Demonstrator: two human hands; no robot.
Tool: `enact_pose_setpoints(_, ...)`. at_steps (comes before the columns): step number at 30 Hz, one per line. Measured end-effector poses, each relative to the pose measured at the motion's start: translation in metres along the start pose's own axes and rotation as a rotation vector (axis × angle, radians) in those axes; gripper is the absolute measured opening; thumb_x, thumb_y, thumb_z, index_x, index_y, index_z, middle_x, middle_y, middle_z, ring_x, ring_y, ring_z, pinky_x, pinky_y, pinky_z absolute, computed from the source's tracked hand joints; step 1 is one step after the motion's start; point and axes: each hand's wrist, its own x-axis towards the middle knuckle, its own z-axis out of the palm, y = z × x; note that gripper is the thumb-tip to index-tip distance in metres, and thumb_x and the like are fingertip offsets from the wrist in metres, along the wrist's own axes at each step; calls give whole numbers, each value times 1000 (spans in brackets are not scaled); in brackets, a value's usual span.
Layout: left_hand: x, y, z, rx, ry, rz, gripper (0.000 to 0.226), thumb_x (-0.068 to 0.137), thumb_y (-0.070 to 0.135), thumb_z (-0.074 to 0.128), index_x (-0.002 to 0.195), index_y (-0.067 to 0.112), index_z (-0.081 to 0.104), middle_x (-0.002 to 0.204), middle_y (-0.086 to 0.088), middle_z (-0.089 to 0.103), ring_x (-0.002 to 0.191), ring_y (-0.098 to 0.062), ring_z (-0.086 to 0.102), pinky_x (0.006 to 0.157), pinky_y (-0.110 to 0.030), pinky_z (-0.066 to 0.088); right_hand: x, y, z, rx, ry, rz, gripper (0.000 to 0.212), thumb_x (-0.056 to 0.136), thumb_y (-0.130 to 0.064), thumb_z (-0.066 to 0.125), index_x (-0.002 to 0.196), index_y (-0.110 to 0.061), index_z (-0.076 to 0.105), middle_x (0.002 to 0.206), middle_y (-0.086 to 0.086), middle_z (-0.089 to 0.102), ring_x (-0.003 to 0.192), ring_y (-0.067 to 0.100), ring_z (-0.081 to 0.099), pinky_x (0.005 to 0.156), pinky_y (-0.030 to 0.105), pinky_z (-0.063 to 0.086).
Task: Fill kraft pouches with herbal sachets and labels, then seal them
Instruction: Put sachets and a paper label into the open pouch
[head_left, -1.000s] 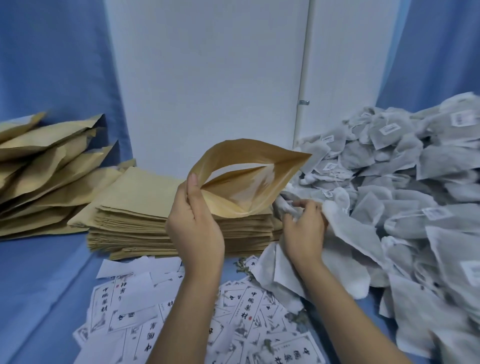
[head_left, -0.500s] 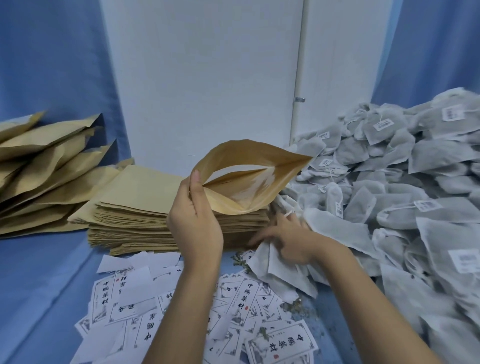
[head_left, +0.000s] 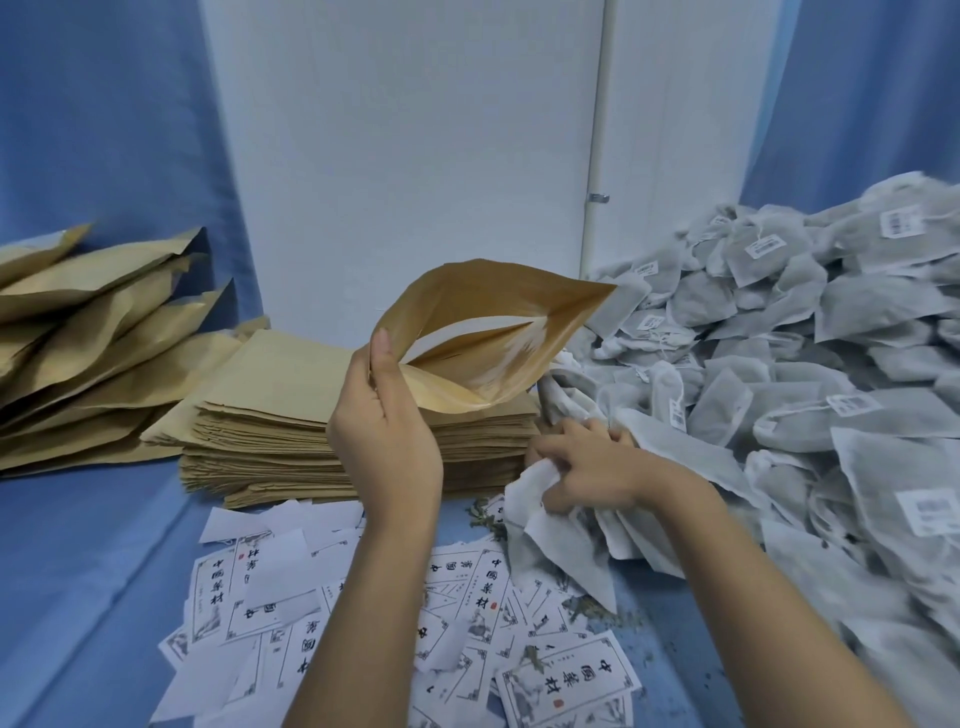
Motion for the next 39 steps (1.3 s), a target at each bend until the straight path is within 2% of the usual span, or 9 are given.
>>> enact_pose_setpoints(6,1,1,0,-5,14,25,43,99,40,39,84,7,62,51,21,50,52,3,45,51,-10,34,-15,2,-15,597,140,-159,30,59,-20,62,88,-13,55,77,-11,53,77,6,50,68,23,41)
enact_pose_setpoints(11,2,8,-2,-38,53,83,46,99,39,38,94,0,63,60,10,54,59,7,48,56,-6,35,-7,-5,-13,894,329,-119,29,86,-23,67,110,-20,51,83,-5,60,63,3,54,55,20,41)
enact_pose_setpoints(16,13,4,-12,23,76,104,47,99,38,36,110,2,64,95,-15,68,90,-18,61,76,-23,44,-11,-12,-11,829,239,-157,52,89,-33,64,136,-44,46,149,-3,41,127,19,49,101,47,45)
enact_pose_setpoints(21,8,-9,-16,159,-50,171,35,100,23,41,112,-2,63,120,-8,62,119,-30,55,97,-34,41,-30,-1,-27,953,-35,-285,29,93,-1,52,108,-19,68,108,-10,70,89,0,68,74,11,50)
enact_pose_setpoints(24,0,-19,-12,220,-161,191,31,99,18,45,118,0,62,117,13,45,122,-14,45,100,-22,34,-31,-1,-30,1181,38,-124,25,98,-6,44,113,-9,65,118,17,65,100,17,68,77,22,52)
enact_pose_setpoints(30,-13,-23,-7,247,-271,229,38,97,26,42,119,3,62,115,11,49,123,-20,51,99,-24,37,-20,-20,-33,1266,185,3,29,93,-25,56,105,-2,69,74,13,62,47,15,52,43,21,41)
enact_pose_setpoints(33,-17,-20,-6,251,-310,241,51,93,39,35,118,4,63,115,8,55,122,-17,51,98,-21,36,-17,-27,-32,1424,223,23,13,89,-15,55,90,-4,62,67,6,57,46,12,53,53,19,48)
enact_pose_setpoints(36,-19,-19,-4,294,-259,247,49,95,41,37,114,6,66,115,-2,65,116,-16,56,92,-19,37,-19,-36,-31,1288,255,-7,19,88,1,54,106,3,58,79,4,55,48,7,60,60,19,53)
enact_pose_setpoints(39,-23,-17,0,359,-221,296,42,97,38,42,108,8,69,107,-1,70,104,-14,62,83,-17,41,-10,-39,-21,614,596,42,27,84,-13,66,110,-12,62,81,4,67,67,12,65,56,18,43)
